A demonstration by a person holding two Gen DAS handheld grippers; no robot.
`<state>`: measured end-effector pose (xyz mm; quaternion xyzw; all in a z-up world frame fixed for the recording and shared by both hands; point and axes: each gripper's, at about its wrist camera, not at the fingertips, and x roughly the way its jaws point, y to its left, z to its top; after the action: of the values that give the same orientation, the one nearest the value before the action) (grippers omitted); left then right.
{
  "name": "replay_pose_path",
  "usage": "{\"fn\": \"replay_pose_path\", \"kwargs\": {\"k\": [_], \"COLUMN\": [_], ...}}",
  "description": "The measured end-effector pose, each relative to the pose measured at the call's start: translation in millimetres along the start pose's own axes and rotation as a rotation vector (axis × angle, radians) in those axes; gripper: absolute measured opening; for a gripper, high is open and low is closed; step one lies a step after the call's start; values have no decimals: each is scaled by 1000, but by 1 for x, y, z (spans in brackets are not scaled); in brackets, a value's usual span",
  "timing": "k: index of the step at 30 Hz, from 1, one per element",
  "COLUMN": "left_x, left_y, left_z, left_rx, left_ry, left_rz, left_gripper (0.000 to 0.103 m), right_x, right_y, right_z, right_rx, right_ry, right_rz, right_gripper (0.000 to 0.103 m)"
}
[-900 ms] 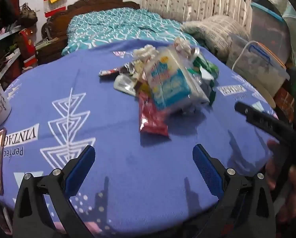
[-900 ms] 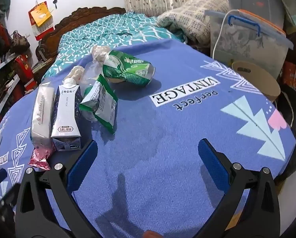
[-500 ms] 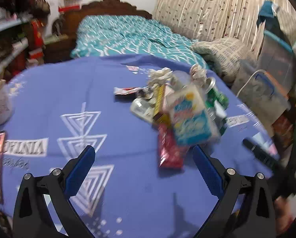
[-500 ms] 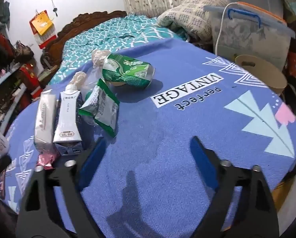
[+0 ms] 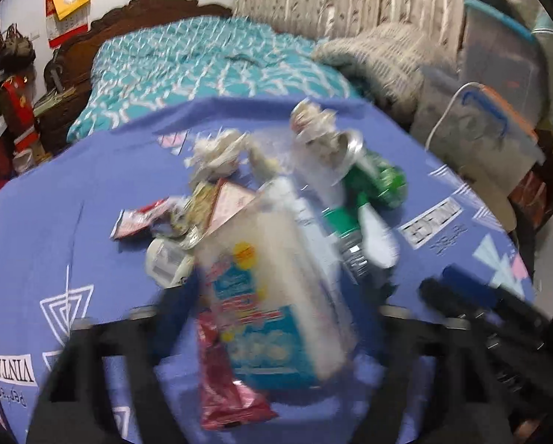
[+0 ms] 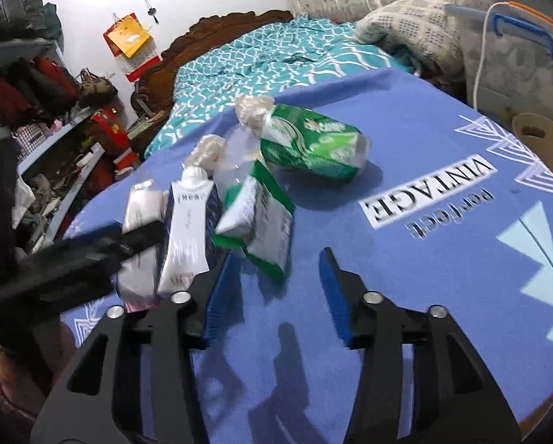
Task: Collect trash
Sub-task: 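Grasp the white wrapped bar with the left tool while the right tool grasps the white-green packet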
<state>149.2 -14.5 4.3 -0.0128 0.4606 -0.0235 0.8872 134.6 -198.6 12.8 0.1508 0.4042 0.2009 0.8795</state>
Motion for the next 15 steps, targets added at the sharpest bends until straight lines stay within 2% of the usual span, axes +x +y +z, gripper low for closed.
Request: {"fn": "replay_pose_path", "kwargs": {"k": [2,4,6,8,9,10,11,12,13,15], "left_x": [-8,-24,-34,-39,-38,-34,-33,-30,-30,-26], "left_y": [18,27,34,39,39,40,40,42,43,46], "left_z": [0,-4,-10,-15,-16,-16,-16,-16,-16,-14], "left_rx": [-59,-79,-66,-58,-57,-54,-55,-62,-67,-76], "left_ry": [-23,-77,-102,-116,-107,-90,-74,-64,-63,-61], "left_rz": [-57,-82,-44,-1,11,30,44,64,69,71], "left_gripper": [46,35,31,31,34,49,59,69,68,68], "right_x": [7,17,30,42,49,50,50,48,48,46], "right_y": [4,11,18,20,18,15,9,4,0,-9], "right_z": [6,9,13,17,20,21,23,24,25,25], "right_rx": [2,-18,-34,-39,-20,2,33,51,55,59], "right_ry": [13,28,49,71,82,86,83,77,74,73], "right_rz": [37,51,60,61,62,69,75,72,65,52], "right_gripper": [65,70,73,73,73,71,69,59,47,34]}}
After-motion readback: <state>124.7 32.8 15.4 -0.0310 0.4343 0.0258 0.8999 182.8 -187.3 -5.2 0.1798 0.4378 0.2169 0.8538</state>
